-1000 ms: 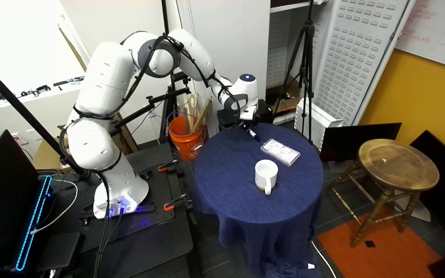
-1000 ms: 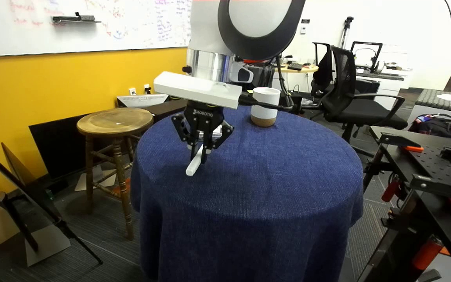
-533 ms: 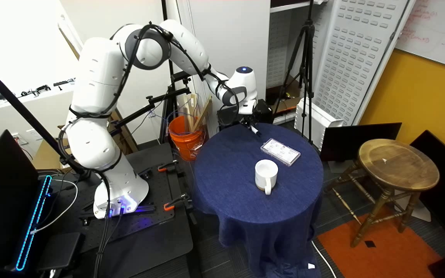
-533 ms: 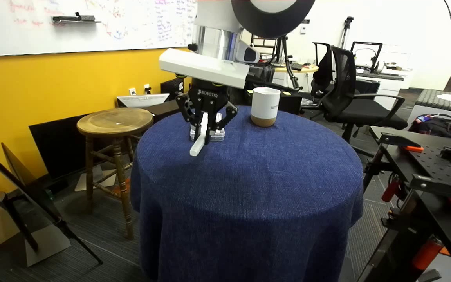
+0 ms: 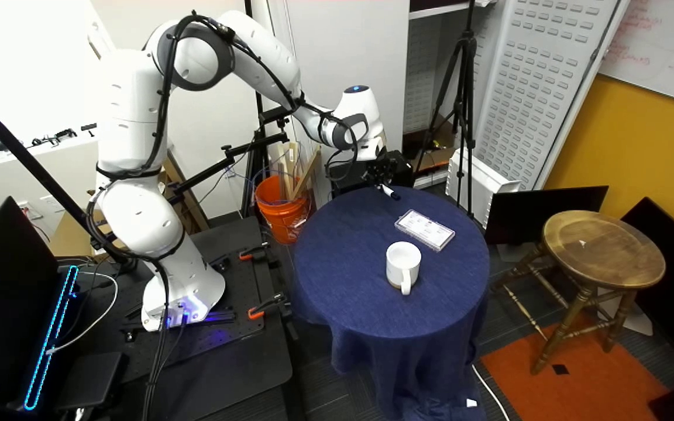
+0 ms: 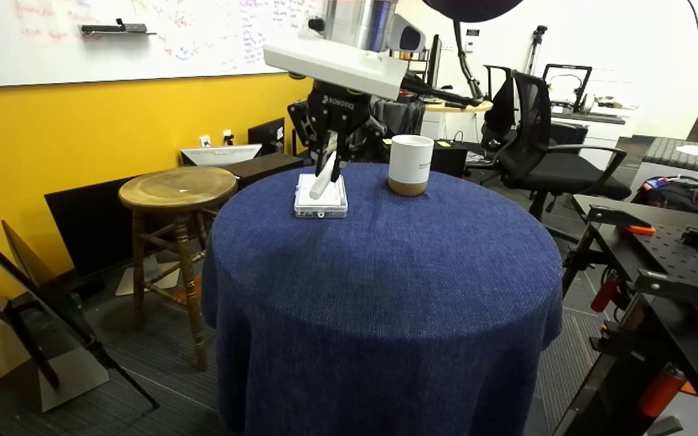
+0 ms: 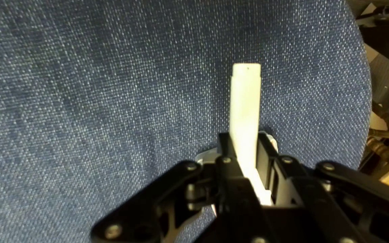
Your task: Put the marker inside the mug cup
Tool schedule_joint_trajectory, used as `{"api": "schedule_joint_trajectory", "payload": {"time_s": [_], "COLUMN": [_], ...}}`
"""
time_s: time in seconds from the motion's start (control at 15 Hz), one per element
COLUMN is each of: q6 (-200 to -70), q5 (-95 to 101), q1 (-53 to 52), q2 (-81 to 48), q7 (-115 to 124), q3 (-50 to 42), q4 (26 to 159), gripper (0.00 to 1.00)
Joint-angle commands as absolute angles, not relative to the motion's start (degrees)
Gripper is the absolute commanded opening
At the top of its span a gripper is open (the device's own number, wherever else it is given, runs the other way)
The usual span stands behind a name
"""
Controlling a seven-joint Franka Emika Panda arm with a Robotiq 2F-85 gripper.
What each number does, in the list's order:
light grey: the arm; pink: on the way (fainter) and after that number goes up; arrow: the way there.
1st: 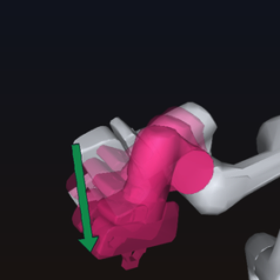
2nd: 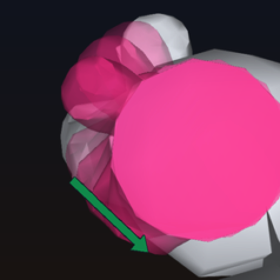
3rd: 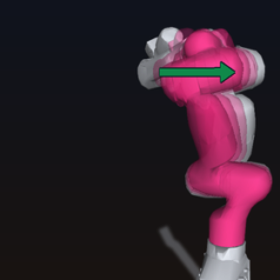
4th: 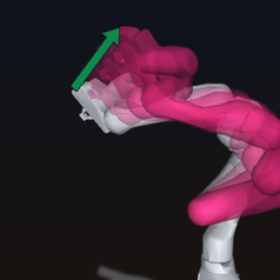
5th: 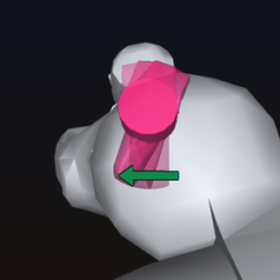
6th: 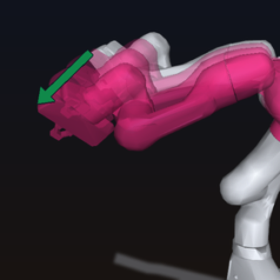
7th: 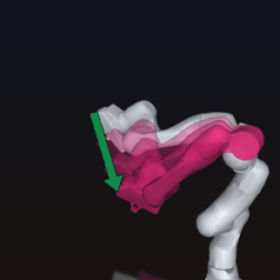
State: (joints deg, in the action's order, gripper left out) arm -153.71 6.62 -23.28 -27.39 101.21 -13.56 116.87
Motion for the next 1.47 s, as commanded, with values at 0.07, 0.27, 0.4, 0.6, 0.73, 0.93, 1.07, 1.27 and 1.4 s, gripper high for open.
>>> {"api": "schedule_joint_trajectory", "payload": {"time_s": [0.07, 0.27, 0.4, 0.6, 0.73, 0.93, 1.07, 1.27, 1.4], "q6": [-150.11, -144.95, -140.43, -133.66, -129.78, -125.26, -122.84, -120.38, -119.33], "q5": [18.33, 26.73, 31.03, 34.98, 36.91, 39.42, 40.45, 41.94, 43.03], "q1": [-27.08, -26.80, -25.28, -22.87, -21.08, -18.16, -16.27, -13.56, -12.03], "q2": [-20.49, -17.81, -16.29, -14.44, -13.26, -11.74, -10.82, -9.60, -9.01], "q7": [113.39, 121.54, 125.56, 128.93, 130.41, 131.61, 131.63, 130.78, 130.46], "q3": [-17.50, -17.07, -15.16, -12.05, -9.81, -7.02, -5.52, -4.10, -3.55], "q4": [121.25, 121.37, 121.06, 120.50, 120.44, 120.52, 120.54, 120.72, 120.79], "gripper": [0.05, 0.05, 0.05, 0.05, 0.05, 0.05, 0.05, 0.05, 0.05]}}
